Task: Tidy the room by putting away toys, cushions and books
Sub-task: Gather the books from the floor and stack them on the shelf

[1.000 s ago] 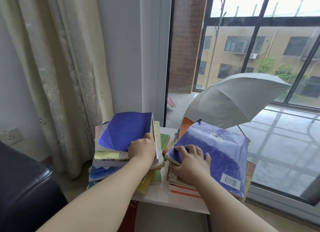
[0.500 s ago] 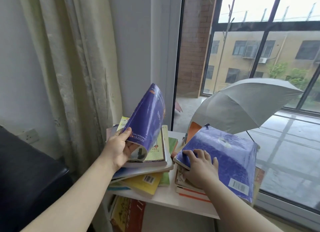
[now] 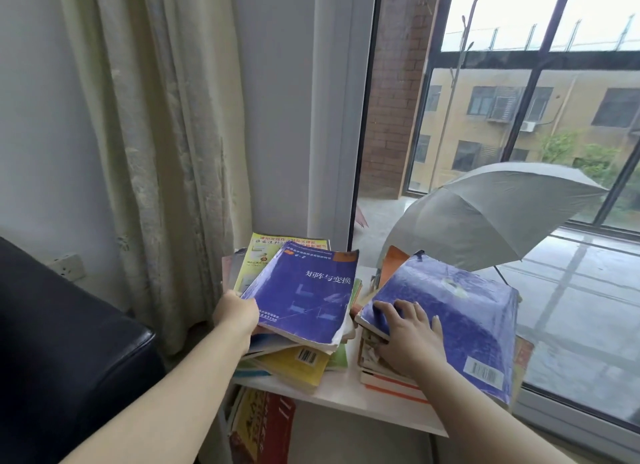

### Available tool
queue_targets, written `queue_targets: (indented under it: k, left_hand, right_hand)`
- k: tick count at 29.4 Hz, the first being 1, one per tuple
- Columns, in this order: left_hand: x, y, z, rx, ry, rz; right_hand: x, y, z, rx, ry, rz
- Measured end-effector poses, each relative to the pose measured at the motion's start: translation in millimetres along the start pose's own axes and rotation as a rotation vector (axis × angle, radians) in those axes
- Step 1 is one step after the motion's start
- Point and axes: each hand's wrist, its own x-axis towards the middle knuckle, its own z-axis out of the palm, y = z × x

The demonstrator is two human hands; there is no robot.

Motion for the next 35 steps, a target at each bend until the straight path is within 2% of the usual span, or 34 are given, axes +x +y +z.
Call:
queue_targets:
  k: [5, 7, 8, 13, 17, 20, 23, 25, 27, 31, 33, 35]
  left_hand:
    - [-2.0, -10.6, -3.1, -0.478, -0.009, -0.241]
    - [-1.9, -9.1, -9.2, -0.603, -0.005, -0.281]
    - [-3.7, -5.9, -12.7, -0.596, -0.015, -0.272]
    - [-15.1, -3.5, -20.0, -0.090, -0.145, -0.103]
    - [-21.4, -5.1, -18.0, 0.169, -0.191, -0.021]
    - [-28.1, -3.5, -8.9, 0.121, -0.308, -0.070]
    - [-33.3, 3.7, 0.1, 0.114, -0.189, 0.063]
    - [-37.9, 14.2, -3.0, 0.010, -0.088, 0.167]
    - [-41.3, 29.0, -12.5, -0.227, -0.035, 0.188]
    - [-43.1, 58.9, -39.5, -0.742, -0.070, 0.055]
    - [-45.4, 72.9, -51.8, -0.868, -0.135, 0.071]
    - [-47.0, 81.8, -58.4, -0.908, -0.200, 0.100]
  right_hand:
    - [-1.9, -1.8, 6.8, 0.029, 0.028, 0.005]
    - [-2.5, -6.2, 6.0, 0.075, 0.053, -0.002]
    - [-3.5, -9.0, 4.1, 0.098, 0.069, -0.008]
    - [-19.5, -9.2, -9.1, 0.176, 0.097, 0.025]
    - [-24.1, -15.0, -16.8, 0.313, 0.132, 0.055]
    - [-28.1, -27.7, -25.7, 0.566, 0.245, -0.032]
    - [-25.7, -39.0, -49.2, 0.819, 0.410, -0.078]
    - [-23.6, -44.1, -76.8, 0.941, 0.530, -0.092]
    - [-23.0, -49.0, -105.8, 1.090, 0.663, -0.078]
    - [-16.8, -53.9, -129.8, 1.707, 0.859, 0.201]
    - [-10.2, -50.2, -119.0, 1.953, 0.791, 0.369]
    - [-7.5, -46.7, -97.9, 2.074, 0.503, 0.559]
